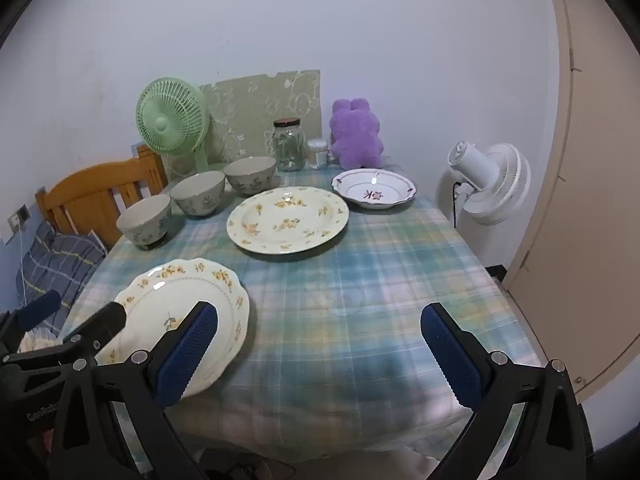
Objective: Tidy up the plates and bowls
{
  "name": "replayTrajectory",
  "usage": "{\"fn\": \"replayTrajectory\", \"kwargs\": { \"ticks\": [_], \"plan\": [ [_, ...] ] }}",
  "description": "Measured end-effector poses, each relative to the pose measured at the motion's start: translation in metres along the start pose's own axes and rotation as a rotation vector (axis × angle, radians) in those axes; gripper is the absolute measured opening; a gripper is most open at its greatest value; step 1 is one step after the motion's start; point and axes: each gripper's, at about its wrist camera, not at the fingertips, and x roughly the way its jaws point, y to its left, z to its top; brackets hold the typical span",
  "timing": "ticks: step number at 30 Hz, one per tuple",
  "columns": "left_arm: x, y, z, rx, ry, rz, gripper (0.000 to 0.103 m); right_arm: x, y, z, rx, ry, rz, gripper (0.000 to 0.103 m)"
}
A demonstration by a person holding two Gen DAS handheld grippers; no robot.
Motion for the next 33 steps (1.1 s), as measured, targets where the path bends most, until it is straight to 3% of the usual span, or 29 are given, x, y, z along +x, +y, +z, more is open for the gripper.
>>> {"fn": "replayTrajectory", "kwargs": {
  "ticks": [3,8,33],
  "plan": [
    [-0.003,-0.010,-0.003,0.022,-0.005,0.015,0.103,0.001,0.002,-0.003,0.000,0.015,-0.002,0.103],
    [0.002,0.001,0.000,-0.042,0.020,-0.042,0.103,-0.004,-0.001,-0.002,0.027,0.006,-0.013,0.103],
    [-0.005,-0.001,-0.003,-0.012,0.025,-0.025,0.102,-0.013,0.002,-0.006,0.016,-0.010,-0.038,0.103]
  ]
}}
